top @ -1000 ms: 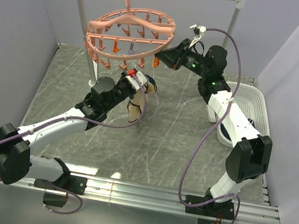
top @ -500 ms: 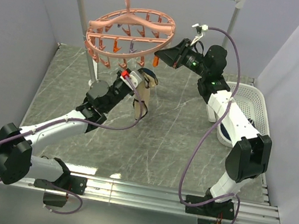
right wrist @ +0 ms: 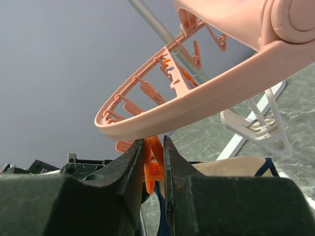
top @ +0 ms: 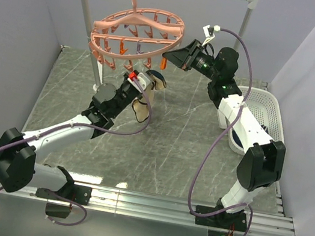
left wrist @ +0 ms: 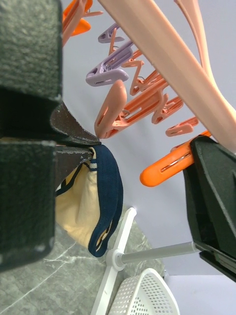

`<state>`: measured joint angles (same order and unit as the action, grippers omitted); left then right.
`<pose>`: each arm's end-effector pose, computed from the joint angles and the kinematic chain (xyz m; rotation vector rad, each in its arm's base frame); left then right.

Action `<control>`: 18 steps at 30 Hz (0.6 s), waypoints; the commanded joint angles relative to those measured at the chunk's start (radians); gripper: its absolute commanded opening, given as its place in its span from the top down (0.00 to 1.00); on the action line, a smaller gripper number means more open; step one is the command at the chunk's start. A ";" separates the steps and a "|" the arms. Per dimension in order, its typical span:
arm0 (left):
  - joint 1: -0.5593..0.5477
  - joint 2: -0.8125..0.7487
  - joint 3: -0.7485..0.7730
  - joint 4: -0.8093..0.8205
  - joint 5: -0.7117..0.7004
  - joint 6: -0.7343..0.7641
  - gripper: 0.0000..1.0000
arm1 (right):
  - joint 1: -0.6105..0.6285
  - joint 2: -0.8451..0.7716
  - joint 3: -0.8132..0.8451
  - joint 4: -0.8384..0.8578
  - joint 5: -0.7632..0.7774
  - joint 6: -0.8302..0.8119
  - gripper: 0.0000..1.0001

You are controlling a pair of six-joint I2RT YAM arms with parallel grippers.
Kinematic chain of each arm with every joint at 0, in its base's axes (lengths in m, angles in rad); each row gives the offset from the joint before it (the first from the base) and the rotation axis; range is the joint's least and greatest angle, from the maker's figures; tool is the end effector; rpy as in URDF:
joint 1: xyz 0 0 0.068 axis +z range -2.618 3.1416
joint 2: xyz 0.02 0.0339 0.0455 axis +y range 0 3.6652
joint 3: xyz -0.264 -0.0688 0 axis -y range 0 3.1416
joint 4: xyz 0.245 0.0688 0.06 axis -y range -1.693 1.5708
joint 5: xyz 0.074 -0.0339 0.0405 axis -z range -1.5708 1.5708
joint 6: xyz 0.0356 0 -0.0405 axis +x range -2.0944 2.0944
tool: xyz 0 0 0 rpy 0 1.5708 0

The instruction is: Clip the underwear to the hanger

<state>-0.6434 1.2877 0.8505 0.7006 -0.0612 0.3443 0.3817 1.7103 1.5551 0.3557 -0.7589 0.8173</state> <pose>0.2408 -0.1779 0.3461 0.5748 1.1782 -0.2151 0.3675 0.1739 0.4162 -0.3764 1.5641 1.4742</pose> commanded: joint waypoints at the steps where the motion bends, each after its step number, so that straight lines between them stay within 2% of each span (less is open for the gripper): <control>1: -0.012 0.002 0.053 0.077 -0.014 -0.028 1.00 | 0.003 0.023 0.048 0.034 0.035 0.051 1.00; 18: -0.061 0.062 0.121 0.046 -0.075 -0.065 1.00 | 0.003 0.017 0.023 0.057 0.049 0.088 1.00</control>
<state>-0.7055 1.3533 0.9230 0.7128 -0.1081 0.2951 0.3817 1.7203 1.5558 0.3759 -0.7338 0.8745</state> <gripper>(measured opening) 0.025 0.246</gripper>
